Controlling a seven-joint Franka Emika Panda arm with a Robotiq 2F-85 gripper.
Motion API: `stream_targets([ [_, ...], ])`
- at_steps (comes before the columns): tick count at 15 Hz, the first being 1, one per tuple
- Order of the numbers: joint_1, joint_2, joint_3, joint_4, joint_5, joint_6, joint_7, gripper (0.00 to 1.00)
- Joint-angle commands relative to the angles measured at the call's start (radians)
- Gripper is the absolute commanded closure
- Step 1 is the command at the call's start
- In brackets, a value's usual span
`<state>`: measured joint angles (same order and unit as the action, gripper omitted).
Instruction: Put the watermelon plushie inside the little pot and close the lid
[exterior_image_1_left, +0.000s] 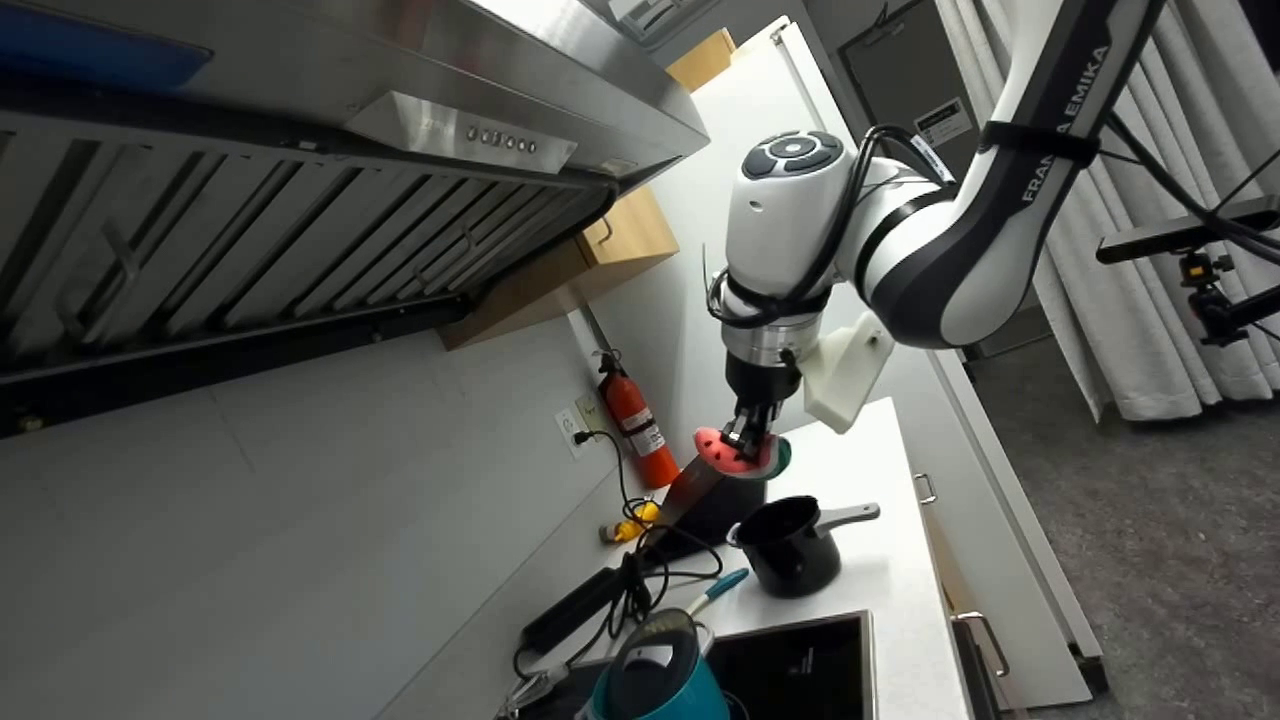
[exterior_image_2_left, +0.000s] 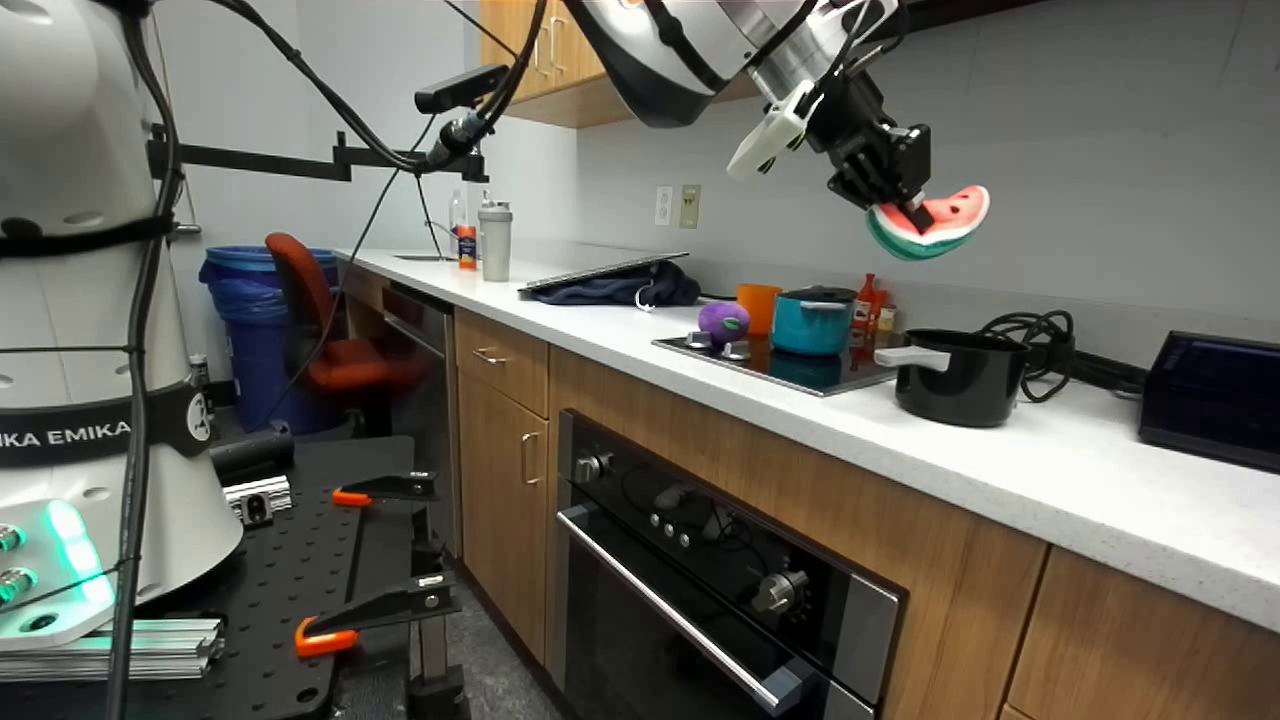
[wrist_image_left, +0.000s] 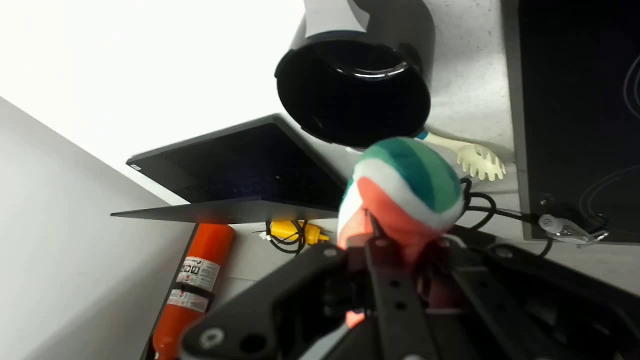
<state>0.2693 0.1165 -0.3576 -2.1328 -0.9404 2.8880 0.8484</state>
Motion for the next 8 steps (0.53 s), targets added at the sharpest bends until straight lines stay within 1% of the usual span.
stream_targets([
  [1,0.002,-0.011,-0.022,-0.040,-0.056,-0.006,0.079,0.98],
  [5,-0.006,0.023,-0.035,-0.062,-0.037,0.008,0.079,0.98],
  [8,-0.013,0.055,-0.047,-0.045,-0.033,0.010,0.075,0.98],
])
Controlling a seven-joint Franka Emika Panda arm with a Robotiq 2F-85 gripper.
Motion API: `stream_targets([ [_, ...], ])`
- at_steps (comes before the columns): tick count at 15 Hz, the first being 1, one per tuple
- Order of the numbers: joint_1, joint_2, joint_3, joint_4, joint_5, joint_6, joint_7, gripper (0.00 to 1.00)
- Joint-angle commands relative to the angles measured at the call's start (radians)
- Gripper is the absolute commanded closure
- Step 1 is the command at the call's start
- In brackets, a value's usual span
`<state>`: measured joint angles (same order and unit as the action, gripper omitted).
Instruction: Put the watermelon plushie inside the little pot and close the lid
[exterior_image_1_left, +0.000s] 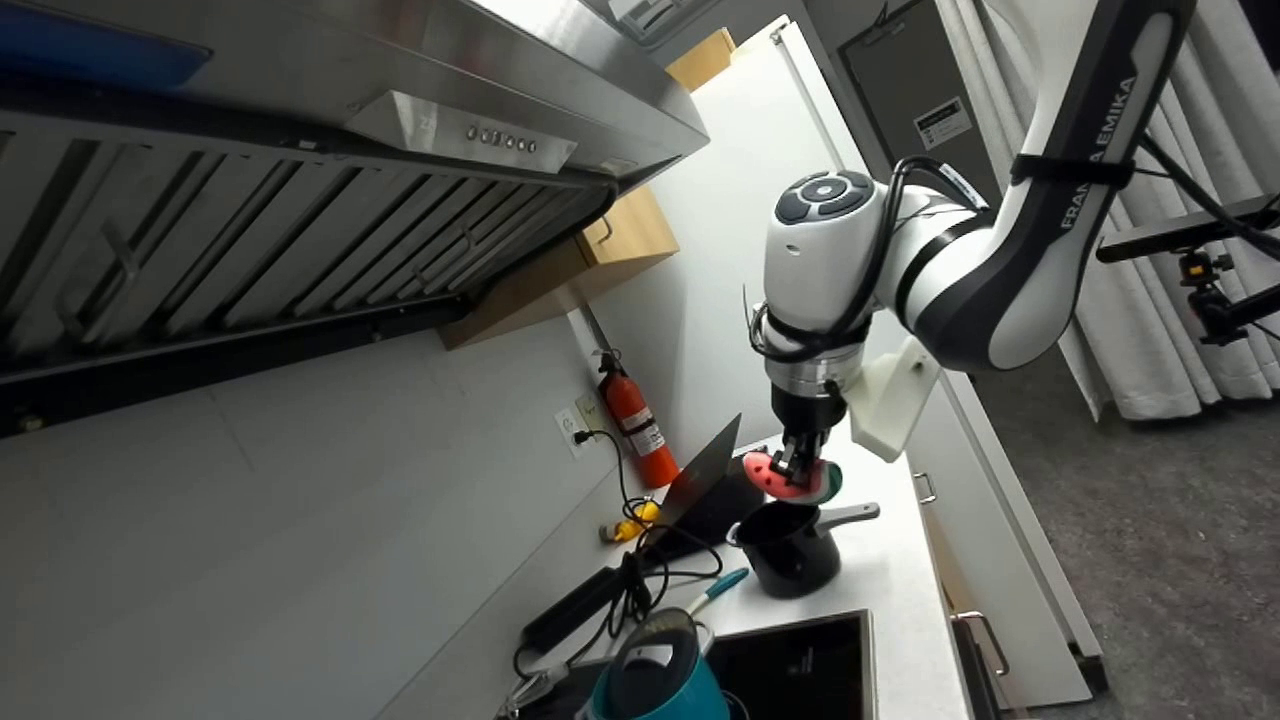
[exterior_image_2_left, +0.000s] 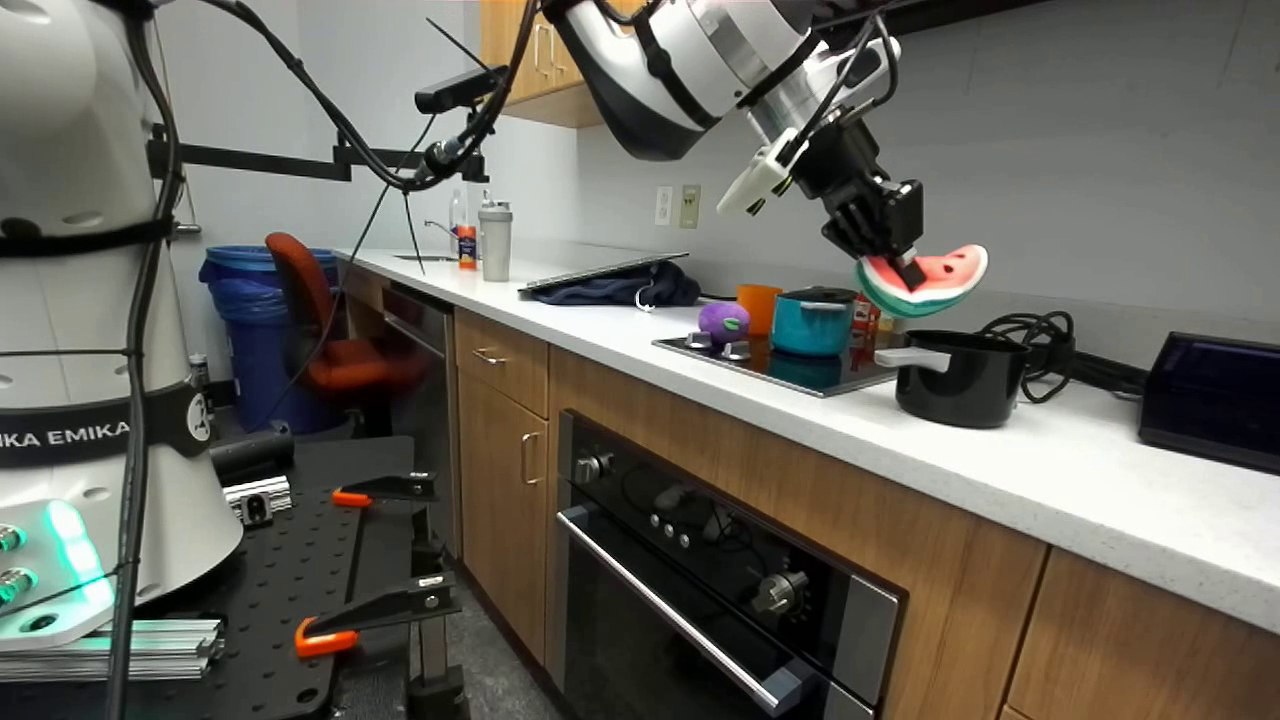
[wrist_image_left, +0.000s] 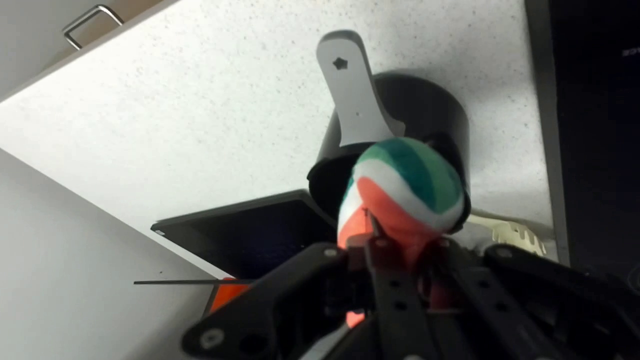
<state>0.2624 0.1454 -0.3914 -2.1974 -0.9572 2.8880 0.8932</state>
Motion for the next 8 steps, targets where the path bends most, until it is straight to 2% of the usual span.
stream_targets([
  [1,-0.007,0.035,-0.018,0.029,-0.019,0.009,0.028,0.98],
  [8,-0.006,0.101,-0.042,0.103,-0.026,0.015,0.019,0.98],
])
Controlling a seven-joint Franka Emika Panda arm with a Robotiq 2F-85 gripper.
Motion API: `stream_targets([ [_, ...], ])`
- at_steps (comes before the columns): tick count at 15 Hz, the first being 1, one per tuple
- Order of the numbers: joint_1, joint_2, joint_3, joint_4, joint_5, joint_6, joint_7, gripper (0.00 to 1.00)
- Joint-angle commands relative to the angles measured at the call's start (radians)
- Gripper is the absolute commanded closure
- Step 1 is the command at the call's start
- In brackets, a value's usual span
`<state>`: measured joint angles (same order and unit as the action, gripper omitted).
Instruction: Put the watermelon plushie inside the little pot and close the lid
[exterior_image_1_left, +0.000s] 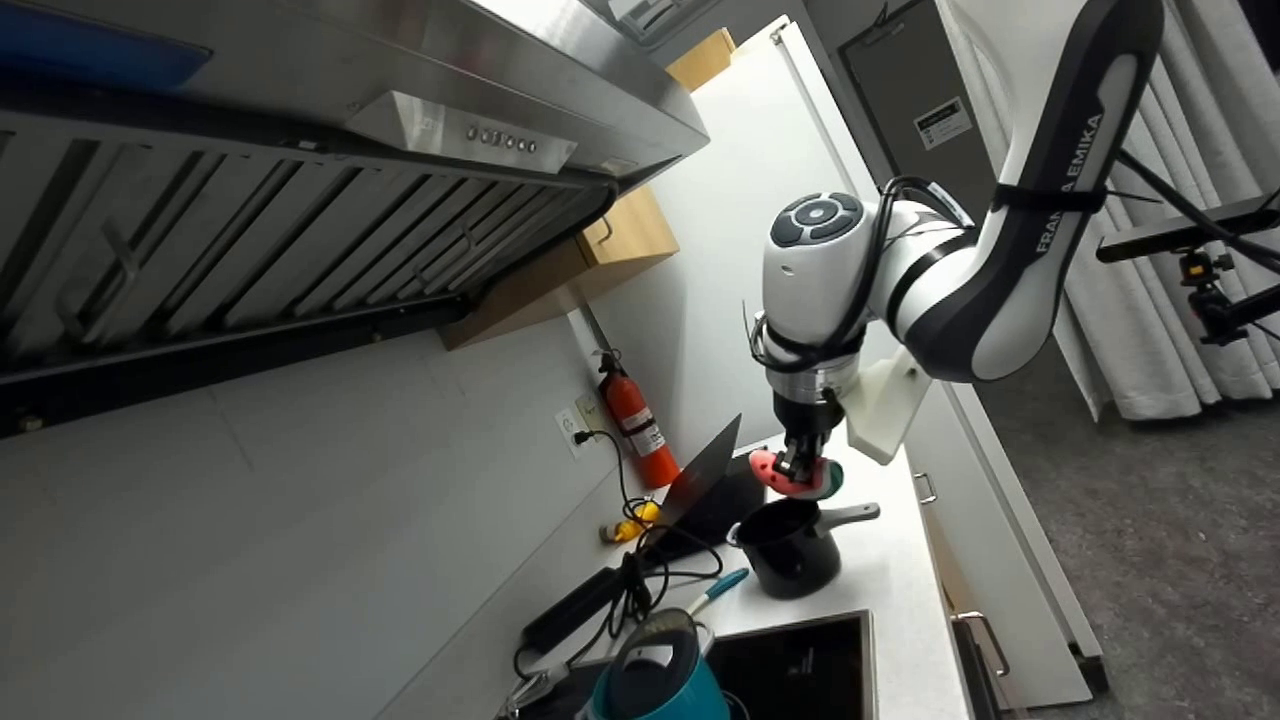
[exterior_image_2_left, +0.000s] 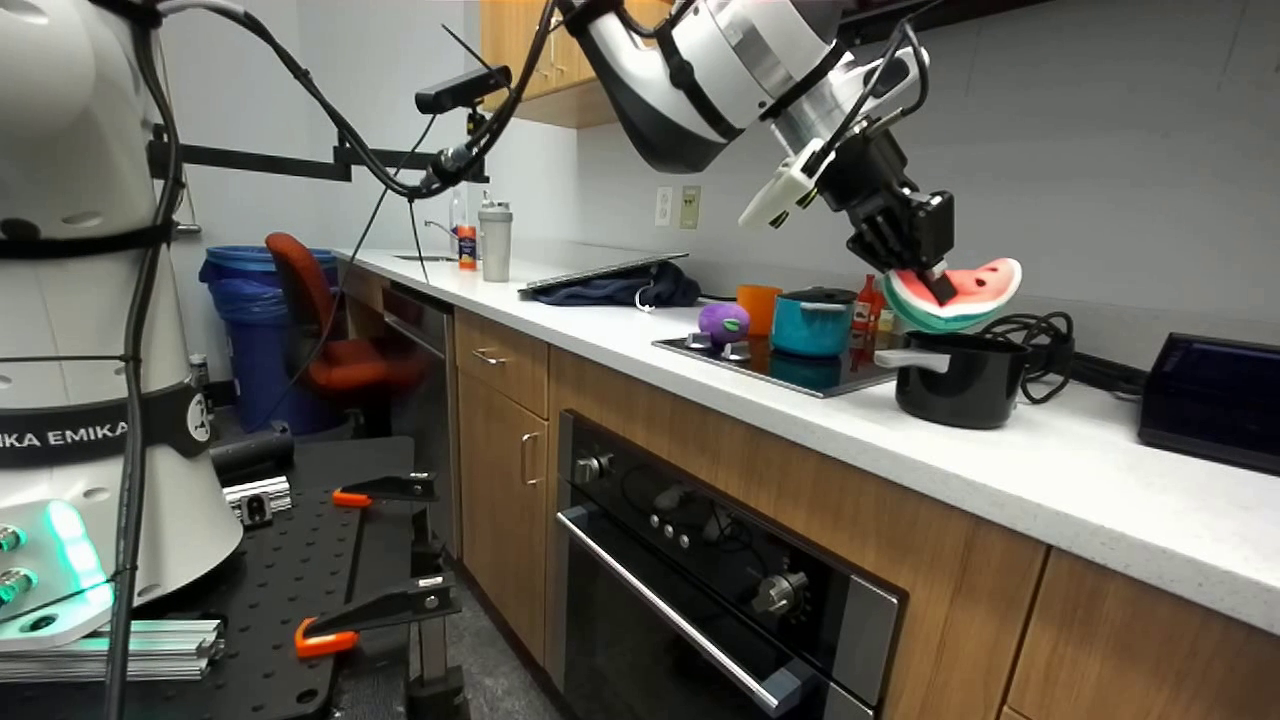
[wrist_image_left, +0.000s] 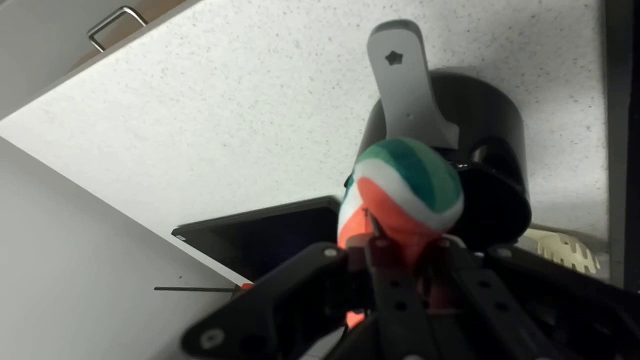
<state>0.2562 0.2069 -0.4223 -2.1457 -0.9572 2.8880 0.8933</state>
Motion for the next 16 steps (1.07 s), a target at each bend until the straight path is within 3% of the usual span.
stream_targets([
  [1,0.001,0.048,-0.012,0.061,-0.027,0.013,0.018,0.98],
  [13,-0.001,0.174,0.012,0.179,-0.003,0.015,-0.030,0.97],
  [14,-0.002,0.181,0.017,0.183,0.000,0.016,-0.036,0.66],
  [15,-0.005,0.186,0.022,0.186,0.003,0.015,-0.045,0.65],
  [16,-0.006,0.190,0.026,0.185,0.003,0.015,-0.050,0.58],
])
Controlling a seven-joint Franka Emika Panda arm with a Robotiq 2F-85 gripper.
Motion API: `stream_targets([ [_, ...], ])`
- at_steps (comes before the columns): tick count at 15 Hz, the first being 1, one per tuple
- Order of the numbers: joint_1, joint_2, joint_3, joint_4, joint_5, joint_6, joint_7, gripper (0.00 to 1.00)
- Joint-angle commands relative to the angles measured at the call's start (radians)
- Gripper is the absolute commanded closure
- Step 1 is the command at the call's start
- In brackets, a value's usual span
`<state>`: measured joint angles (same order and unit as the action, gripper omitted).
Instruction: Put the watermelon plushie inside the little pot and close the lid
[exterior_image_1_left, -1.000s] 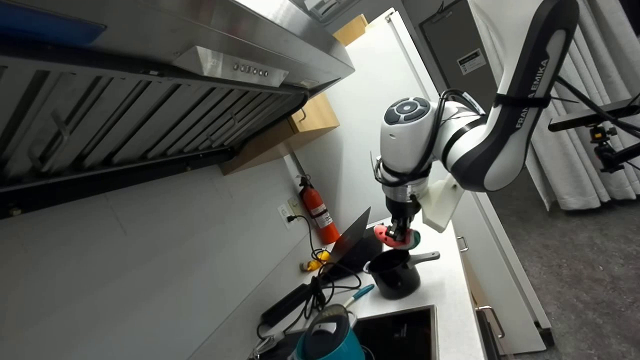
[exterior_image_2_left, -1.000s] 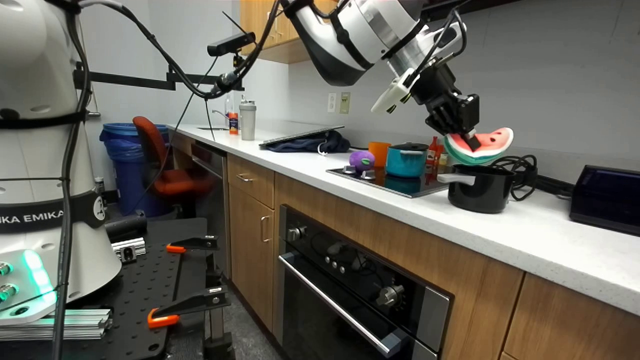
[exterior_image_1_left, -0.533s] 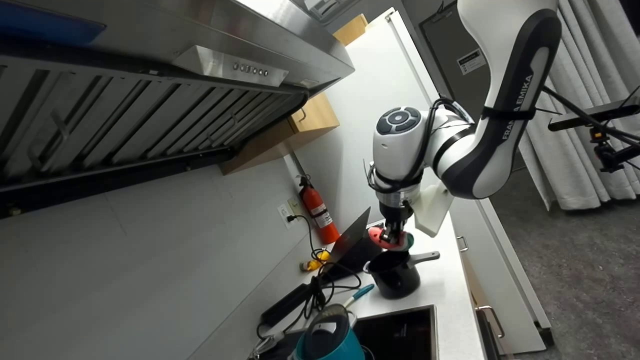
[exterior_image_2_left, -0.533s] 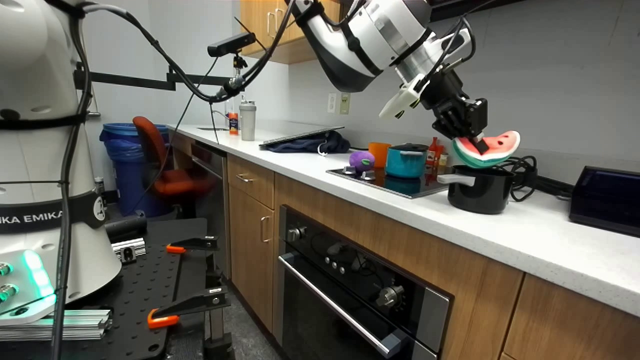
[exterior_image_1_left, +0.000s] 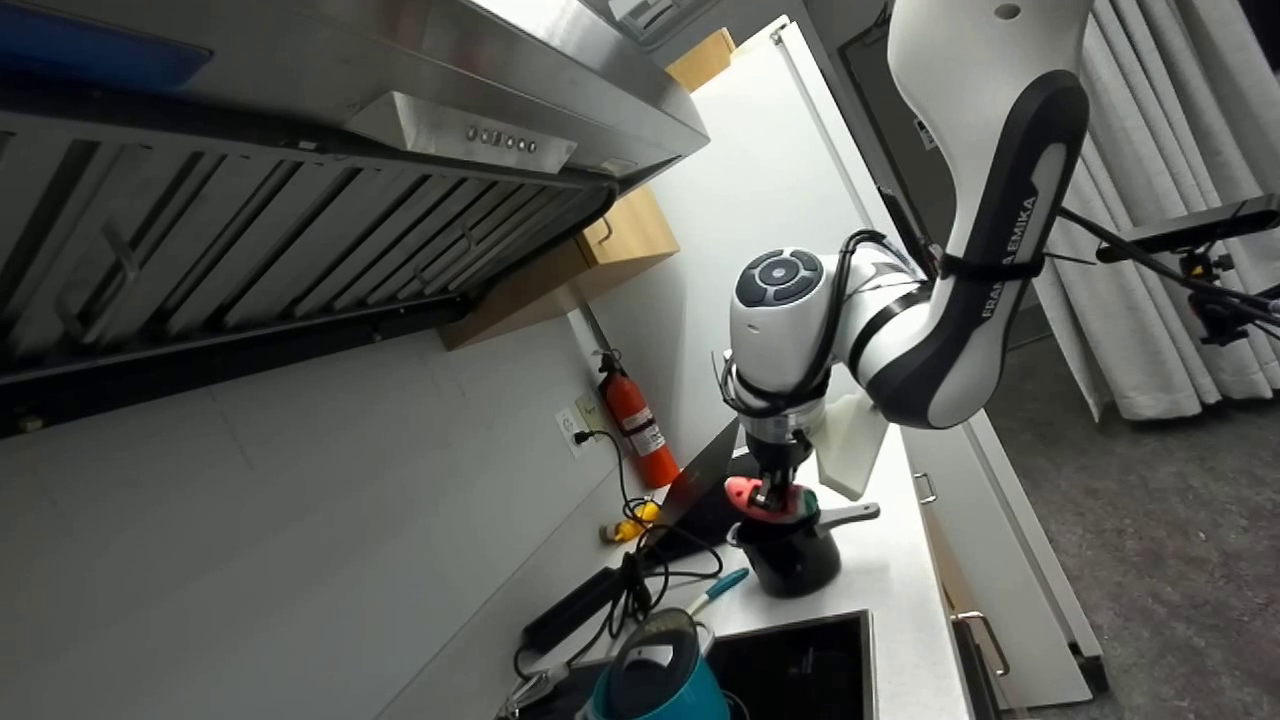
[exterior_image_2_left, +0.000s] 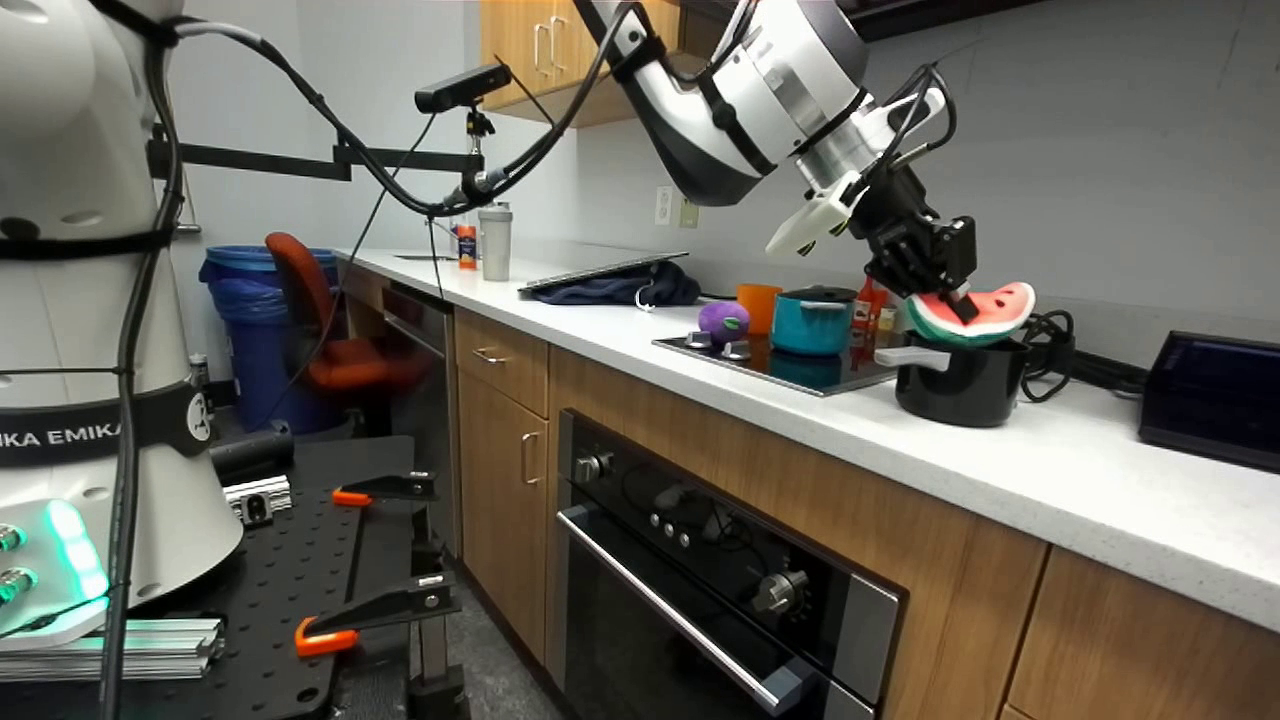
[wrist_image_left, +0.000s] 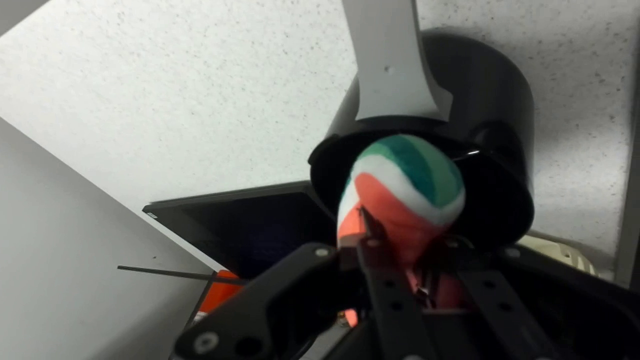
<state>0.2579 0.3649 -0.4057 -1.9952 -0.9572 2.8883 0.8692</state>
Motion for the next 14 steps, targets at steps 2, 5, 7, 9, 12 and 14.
stream_targets([
  [2,-0.010,0.038,0.015,0.034,0.007,0.013,-0.031,0.42],
  [5,-0.015,0.043,0.023,0.030,0.018,0.011,-0.044,0.20],
  [7,-0.009,0.046,0.018,0.033,0.011,0.009,-0.036,0.05],
  [9,0.000,0.045,0.009,0.037,-0.004,0.003,-0.022,0.00],
  [12,0.009,0.035,0.003,0.033,-0.015,-0.002,-0.011,0.00],
  [14,0.016,0.029,-0.002,0.029,-0.024,-0.005,-0.004,0.00],
])
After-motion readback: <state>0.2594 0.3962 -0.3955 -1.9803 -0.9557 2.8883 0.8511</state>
